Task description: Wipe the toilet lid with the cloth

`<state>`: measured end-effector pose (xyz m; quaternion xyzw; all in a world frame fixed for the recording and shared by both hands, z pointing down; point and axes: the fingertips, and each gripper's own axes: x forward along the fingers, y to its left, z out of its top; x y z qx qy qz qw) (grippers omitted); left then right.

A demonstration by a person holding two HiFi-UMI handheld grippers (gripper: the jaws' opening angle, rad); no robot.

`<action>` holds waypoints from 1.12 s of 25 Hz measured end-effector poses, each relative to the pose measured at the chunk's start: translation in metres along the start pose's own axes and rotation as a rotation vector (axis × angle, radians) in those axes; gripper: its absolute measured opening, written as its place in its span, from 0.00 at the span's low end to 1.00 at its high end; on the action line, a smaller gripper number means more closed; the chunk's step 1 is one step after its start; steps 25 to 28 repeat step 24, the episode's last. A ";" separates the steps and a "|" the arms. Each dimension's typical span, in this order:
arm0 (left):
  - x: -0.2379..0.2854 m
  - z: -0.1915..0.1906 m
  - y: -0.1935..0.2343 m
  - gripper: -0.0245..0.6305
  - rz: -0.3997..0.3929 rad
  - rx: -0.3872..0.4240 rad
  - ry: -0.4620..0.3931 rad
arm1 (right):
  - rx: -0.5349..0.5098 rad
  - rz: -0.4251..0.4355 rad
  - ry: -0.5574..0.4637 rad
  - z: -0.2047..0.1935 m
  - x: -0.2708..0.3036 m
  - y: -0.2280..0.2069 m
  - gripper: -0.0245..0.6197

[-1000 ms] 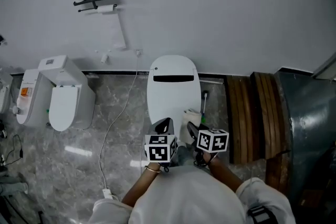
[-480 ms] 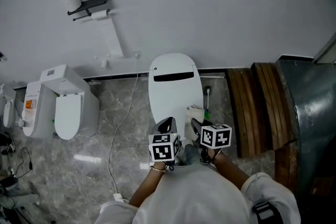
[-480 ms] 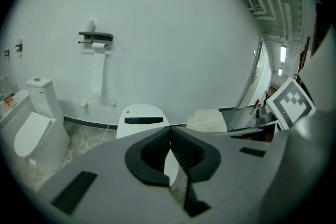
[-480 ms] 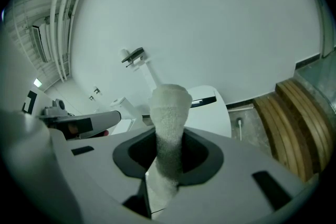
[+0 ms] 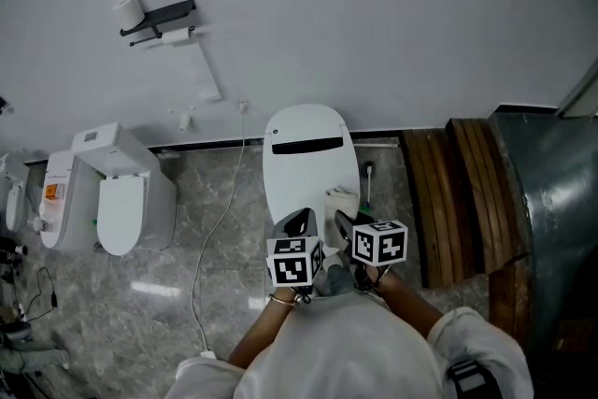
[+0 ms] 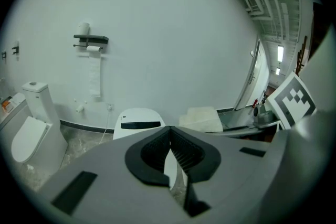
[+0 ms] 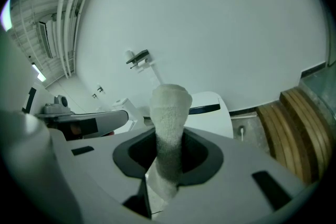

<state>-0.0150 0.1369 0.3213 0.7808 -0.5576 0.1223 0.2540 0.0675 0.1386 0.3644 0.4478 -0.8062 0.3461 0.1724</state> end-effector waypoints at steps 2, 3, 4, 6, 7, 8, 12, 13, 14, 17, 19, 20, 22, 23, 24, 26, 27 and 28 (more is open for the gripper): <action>0.002 0.001 0.000 0.06 0.001 0.008 -0.001 | -0.007 0.002 -0.003 0.002 -0.001 -0.001 0.18; 0.003 0.001 0.000 0.06 0.003 0.012 -0.002 | -0.008 0.002 -0.004 0.003 -0.001 -0.001 0.18; 0.004 0.002 0.000 0.06 0.004 0.014 -0.002 | -0.009 0.002 -0.004 0.004 -0.001 -0.002 0.18; 0.007 0.003 0.000 0.06 0.006 0.016 -0.001 | -0.008 0.002 0.000 0.005 0.001 -0.004 0.18; 0.009 0.003 0.000 0.06 0.006 0.017 0.000 | -0.005 0.004 0.003 0.005 0.001 -0.005 0.18; 0.010 0.004 -0.001 0.06 0.003 0.016 0.000 | -0.002 0.004 0.005 0.005 0.002 -0.006 0.18; 0.015 0.008 -0.005 0.06 -0.003 0.007 0.001 | -0.003 0.004 0.011 0.007 0.002 -0.009 0.18; 0.016 0.008 -0.005 0.06 -0.004 0.007 0.001 | -0.004 0.004 0.010 0.008 0.003 -0.010 0.18; 0.018 0.008 -0.006 0.06 -0.005 0.006 0.002 | -0.003 0.003 0.008 0.010 0.003 -0.011 0.18; 0.022 0.010 -0.008 0.06 -0.006 0.008 0.006 | 0.000 0.000 0.008 0.013 0.004 -0.015 0.18; 0.025 0.010 -0.007 0.06 -0.003 0.012 0.008 | 0.002 0.001 0.013 0.013 0.006 -0.018 0.18; 0.027 0.010 -0.007 0.06 -0.001 0.013 0.008 | 0.003 0.002 0.015 0.012 0.007 -0.019 0.18; 0.029 0.009 -0.007 0.06 0.001 0.011 0.008 | 0.001 0.001 0.012 0.014 0.006 -0.021 0.18; 0.031 0.009 -0.008 0.06 0.002 0.010 0.007 | -0.001 0.000 0.011 0.016 0.005 -0.022 0.18; 0.032 0.009 -0.008 0.06 0.002 0.009 0.006 | -0.003 -0.001 0.009 0.017 0.005 -0.022 0.18; 0.032 0.009 -0.008 0.06 0.002 0.009 0.006 | -0.003 -0.001 0.009 0.017 0.005 -0.022 0.18; 0.032 0.009 -0.008 0.06 0.002 0.009 0.006 | -0.003 -0.001 0.009 0.017 0.005 -0.022 0.18; 0.032 0.009 -0.008 0.06 0.002 0.009 0.006 | -0.003 -0.001 0.009 0.017 0.005 -0.022 0.18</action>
